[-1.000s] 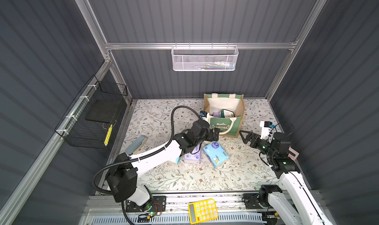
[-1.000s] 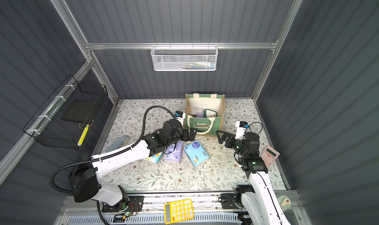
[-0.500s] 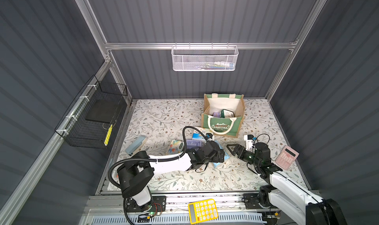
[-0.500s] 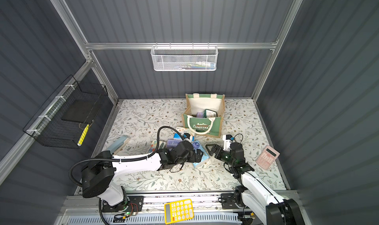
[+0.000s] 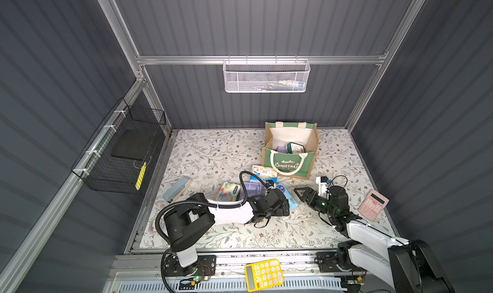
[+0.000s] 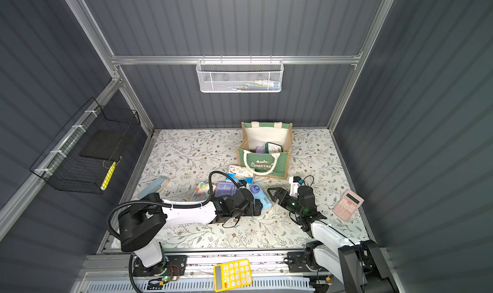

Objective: Put tissues into the canvas bag
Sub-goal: Pick up the pack of facial tissues from the center of the board.

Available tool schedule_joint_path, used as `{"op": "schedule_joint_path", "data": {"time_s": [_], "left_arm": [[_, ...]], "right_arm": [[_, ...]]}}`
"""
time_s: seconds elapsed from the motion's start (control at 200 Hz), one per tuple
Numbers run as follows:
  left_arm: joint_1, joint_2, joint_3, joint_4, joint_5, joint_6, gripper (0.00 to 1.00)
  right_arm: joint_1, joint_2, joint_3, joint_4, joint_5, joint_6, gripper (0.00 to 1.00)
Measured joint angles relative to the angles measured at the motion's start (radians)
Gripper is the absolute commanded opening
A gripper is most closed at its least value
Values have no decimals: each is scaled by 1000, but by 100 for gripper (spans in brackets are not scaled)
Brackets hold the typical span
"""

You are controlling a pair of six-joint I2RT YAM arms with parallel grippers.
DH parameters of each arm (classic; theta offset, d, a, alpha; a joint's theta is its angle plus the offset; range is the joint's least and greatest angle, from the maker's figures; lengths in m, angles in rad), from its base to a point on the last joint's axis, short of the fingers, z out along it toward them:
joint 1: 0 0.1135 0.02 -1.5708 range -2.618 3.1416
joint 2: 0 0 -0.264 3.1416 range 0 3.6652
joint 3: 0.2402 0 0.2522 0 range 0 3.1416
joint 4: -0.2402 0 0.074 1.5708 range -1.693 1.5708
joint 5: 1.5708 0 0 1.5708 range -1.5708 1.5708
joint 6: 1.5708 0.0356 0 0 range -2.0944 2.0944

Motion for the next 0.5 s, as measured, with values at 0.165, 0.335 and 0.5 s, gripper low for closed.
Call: {"op": "schedule_joint_path", "data": {"time_s": [0.165,0.335,0.5], "left_arm": [[31,40,40,31,59,34,94],[40,122,123,65,150,82,88],[44,167,153,94,214,106,86]], "right_arm": [[0,7,-2,-1,-5,22,57],[0,8,-19,-2,-5,35,54],[-2,-19,-33,-39,29,44,52]]}}
